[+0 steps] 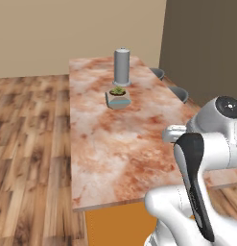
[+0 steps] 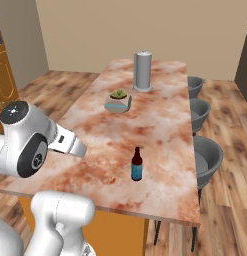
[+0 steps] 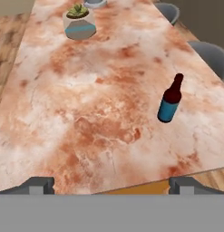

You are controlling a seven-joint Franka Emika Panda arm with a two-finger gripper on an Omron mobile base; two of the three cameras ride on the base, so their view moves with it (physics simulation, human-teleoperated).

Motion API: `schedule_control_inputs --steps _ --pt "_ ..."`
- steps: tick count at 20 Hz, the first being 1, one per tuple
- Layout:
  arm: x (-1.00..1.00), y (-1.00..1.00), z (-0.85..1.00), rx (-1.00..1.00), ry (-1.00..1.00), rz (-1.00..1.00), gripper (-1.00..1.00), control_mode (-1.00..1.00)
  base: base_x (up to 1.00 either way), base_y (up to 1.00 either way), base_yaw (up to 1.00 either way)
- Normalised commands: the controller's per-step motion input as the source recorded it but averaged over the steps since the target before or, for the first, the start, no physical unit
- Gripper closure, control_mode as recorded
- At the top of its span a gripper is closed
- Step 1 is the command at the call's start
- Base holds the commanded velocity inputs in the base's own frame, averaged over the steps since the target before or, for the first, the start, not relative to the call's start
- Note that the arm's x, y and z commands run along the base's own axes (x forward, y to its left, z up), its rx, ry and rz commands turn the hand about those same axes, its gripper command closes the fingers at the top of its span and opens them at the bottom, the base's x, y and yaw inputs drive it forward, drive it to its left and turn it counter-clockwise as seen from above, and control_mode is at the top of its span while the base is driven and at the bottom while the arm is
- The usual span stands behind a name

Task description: Get the candle and the beer from the cabinet and move them to the dining counter.

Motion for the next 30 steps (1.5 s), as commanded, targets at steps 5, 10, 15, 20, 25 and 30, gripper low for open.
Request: schedule_control_inputs --steps 5,10,15,20,25,30 --pt "-0.04 0.04 -0.27 0.0 0.06 0.33 -1.0 -1.0 0.0 0.0 0.0" --pt "0.0 0.06 -0.1 0.0 0.01 0.06 -1.0 -1.0 0.0 0.0 0.0" --pt "0.0 0.0 0.0 0.0 0.0 0.0 -1.0 -1.0 0.0 0.0 0.0" --pt "0.0 0.0 0.0 0.0 0.0 0.0 -1.0 -1.0 0.0 0.0 0.0" --pt "0.0 0.0 0.0 0.0 0.0 0.0 -1.0 -1.0 0.0 0.0 0.0" --pt "0.0 0.0 0.0 0.0 0.0 0.0 -1.0 -1.0 0.0 0.0 0.0"
